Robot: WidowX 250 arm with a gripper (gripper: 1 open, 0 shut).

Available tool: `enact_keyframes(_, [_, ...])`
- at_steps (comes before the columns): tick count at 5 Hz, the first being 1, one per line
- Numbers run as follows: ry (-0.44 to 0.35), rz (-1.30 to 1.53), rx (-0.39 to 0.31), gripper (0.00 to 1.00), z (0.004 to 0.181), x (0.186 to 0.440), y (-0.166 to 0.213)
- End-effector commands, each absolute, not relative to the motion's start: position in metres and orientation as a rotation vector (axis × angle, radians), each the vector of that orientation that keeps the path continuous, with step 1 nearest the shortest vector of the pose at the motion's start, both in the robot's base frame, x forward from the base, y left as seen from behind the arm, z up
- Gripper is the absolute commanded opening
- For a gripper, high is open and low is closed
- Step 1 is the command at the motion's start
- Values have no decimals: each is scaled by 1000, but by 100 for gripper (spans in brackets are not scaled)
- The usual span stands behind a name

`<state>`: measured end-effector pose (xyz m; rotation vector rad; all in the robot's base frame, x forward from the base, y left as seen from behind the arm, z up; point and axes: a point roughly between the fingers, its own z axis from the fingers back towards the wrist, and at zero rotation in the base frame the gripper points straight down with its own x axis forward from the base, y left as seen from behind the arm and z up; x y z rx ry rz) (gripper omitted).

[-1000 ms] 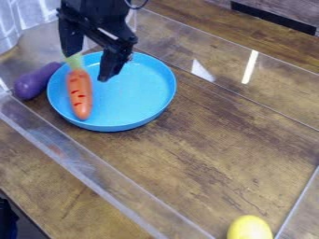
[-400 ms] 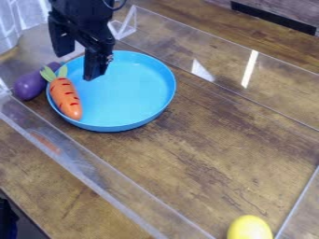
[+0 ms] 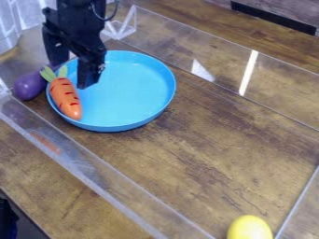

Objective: Put the carrot on the blue tray

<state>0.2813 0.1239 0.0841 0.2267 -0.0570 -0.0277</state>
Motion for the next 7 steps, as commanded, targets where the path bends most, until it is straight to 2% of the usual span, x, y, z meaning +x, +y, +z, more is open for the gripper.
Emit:
enact_keyframes(1, [-79, -56, 226, 100, 84, 280, 130])
enact_keyframes(4, [-82, -145, 214, 100, 66, 284, 113])
enact_keyframes(7, [-135, -381, 204, 100, 48, 290, 120])
